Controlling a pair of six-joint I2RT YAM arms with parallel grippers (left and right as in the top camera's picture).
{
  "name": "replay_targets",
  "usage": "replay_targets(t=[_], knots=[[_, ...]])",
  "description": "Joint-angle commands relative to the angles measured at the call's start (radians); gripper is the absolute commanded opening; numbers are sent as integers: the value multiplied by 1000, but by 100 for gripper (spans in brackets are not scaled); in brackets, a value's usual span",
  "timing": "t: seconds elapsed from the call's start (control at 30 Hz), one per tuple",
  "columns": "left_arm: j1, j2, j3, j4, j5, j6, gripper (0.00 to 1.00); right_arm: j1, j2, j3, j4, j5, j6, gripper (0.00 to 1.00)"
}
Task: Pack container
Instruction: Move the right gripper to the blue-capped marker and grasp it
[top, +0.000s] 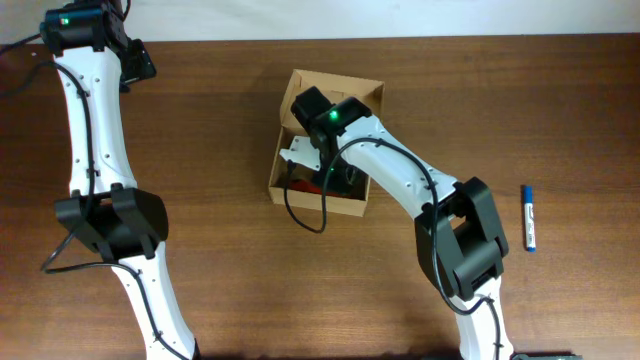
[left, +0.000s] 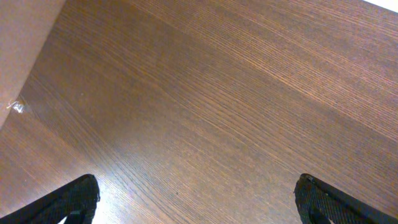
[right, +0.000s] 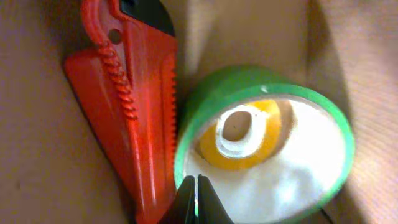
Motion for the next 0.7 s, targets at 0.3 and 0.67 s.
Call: replay_targets(t=[0.3, 0.67], knots=[[3, -32, -2, -1, -3, 15, 100, -43, -214, -5, 10, 87, 61, 4], [3, -32, -2, -1, -3, 15, 100, -742, -745, -408, 152, 45, 370, 4]])
